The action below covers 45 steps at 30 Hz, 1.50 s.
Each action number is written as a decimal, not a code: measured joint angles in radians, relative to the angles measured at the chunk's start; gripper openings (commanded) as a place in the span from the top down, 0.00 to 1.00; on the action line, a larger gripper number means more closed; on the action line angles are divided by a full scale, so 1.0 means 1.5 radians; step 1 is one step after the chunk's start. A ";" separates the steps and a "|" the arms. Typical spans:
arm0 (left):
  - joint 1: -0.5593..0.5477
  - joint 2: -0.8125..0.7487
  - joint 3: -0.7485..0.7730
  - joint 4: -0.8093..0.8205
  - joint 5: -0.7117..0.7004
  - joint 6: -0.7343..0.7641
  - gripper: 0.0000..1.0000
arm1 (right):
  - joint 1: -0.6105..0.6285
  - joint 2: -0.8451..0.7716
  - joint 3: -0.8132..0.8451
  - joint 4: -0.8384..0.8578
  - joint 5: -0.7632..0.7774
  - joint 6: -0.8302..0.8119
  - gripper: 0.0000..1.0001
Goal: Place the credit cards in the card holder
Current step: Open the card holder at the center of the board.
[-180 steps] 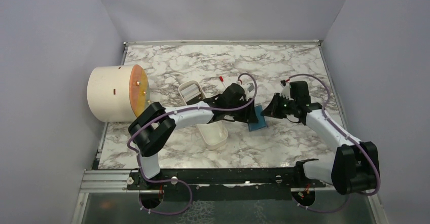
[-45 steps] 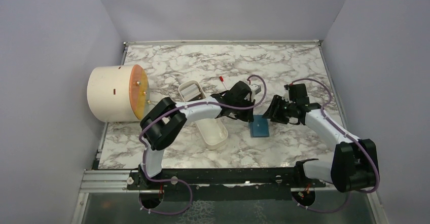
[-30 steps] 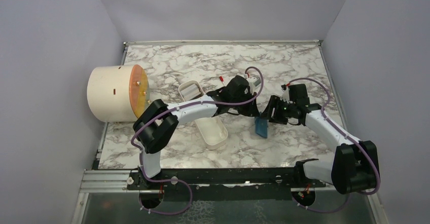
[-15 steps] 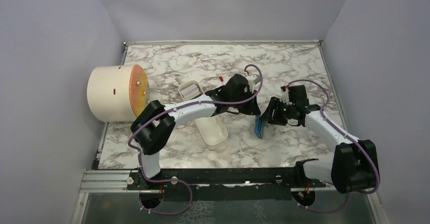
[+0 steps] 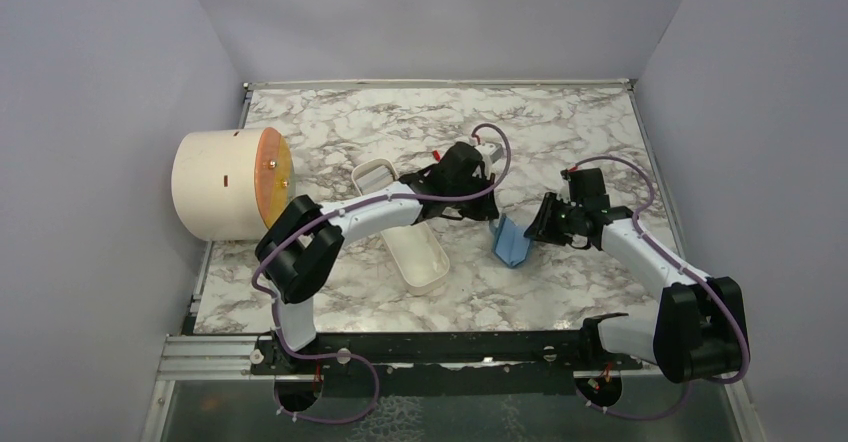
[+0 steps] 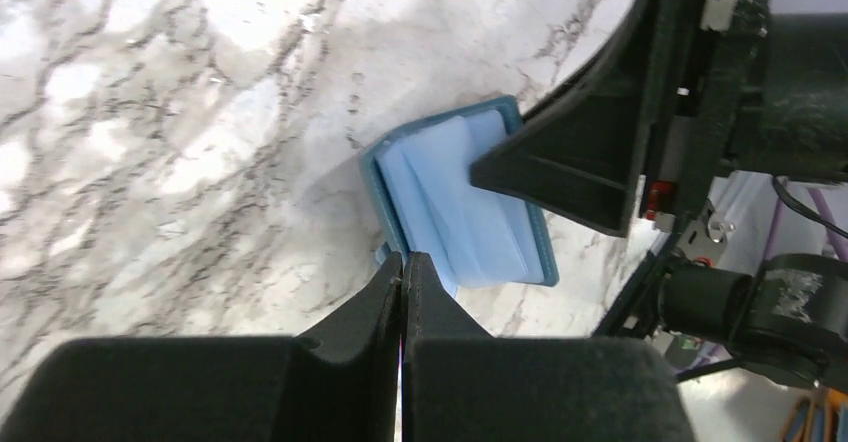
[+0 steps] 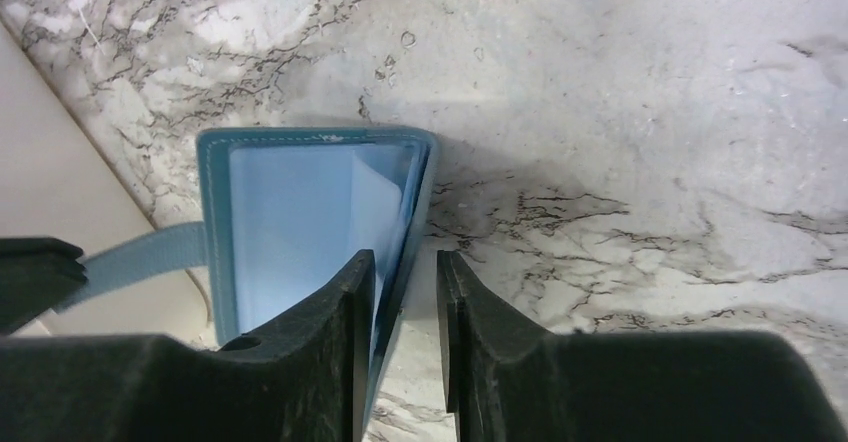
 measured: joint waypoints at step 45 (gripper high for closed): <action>0.028 0.036 -0.098 0.027 -0.075 0.022 1.00 | 0.001 0.003 -0.040 0.144 -0.081 0.039 0.82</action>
